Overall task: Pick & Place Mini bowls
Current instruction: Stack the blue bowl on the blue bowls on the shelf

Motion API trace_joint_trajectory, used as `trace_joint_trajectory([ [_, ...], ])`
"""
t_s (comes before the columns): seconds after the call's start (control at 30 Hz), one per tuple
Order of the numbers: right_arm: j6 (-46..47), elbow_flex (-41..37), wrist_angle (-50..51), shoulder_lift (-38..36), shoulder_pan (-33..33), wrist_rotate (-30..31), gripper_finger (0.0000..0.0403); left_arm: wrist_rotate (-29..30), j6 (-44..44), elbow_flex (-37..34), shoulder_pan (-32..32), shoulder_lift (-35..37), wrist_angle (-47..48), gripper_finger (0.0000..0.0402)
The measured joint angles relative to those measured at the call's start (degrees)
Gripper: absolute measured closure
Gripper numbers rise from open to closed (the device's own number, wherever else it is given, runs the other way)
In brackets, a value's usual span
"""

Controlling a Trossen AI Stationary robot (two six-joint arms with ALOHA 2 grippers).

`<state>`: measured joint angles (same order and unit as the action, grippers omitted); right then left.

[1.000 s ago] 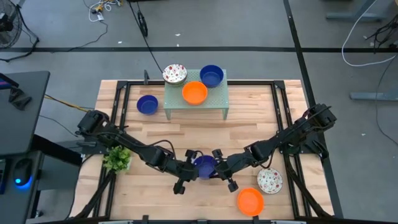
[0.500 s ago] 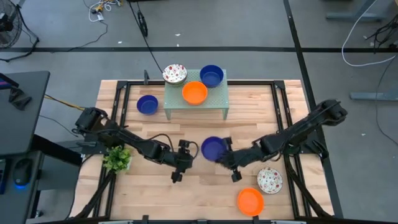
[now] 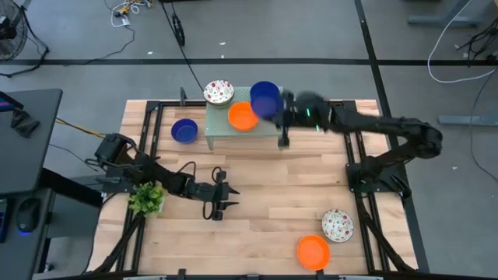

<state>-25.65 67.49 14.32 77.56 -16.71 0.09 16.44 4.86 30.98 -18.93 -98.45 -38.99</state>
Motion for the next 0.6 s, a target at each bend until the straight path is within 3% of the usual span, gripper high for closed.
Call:
trace_joint_trajectory([
  [0.17, -1.26, 5.27, 0.03, 7.72, -9.62, -8.83, 0.0401, 0.03, 0.0, 0.0, 0.91, 0.0, 0.1, 0.0227],
  [0.3, -2.3, 7.42, 0.46, 12.32, -12.08, -8.95, 0.0401, 0.03, 0.02, 0.0, 0.88, 0.0, 0.24, 0.0227],
  [0.6, -0.27, 7.52, 0.54, 13.96, -14.2, -8.97, 0.04, 0.01, -0.07, 0.0, 0.82, 0.0, 0.25, 0.0227],
])
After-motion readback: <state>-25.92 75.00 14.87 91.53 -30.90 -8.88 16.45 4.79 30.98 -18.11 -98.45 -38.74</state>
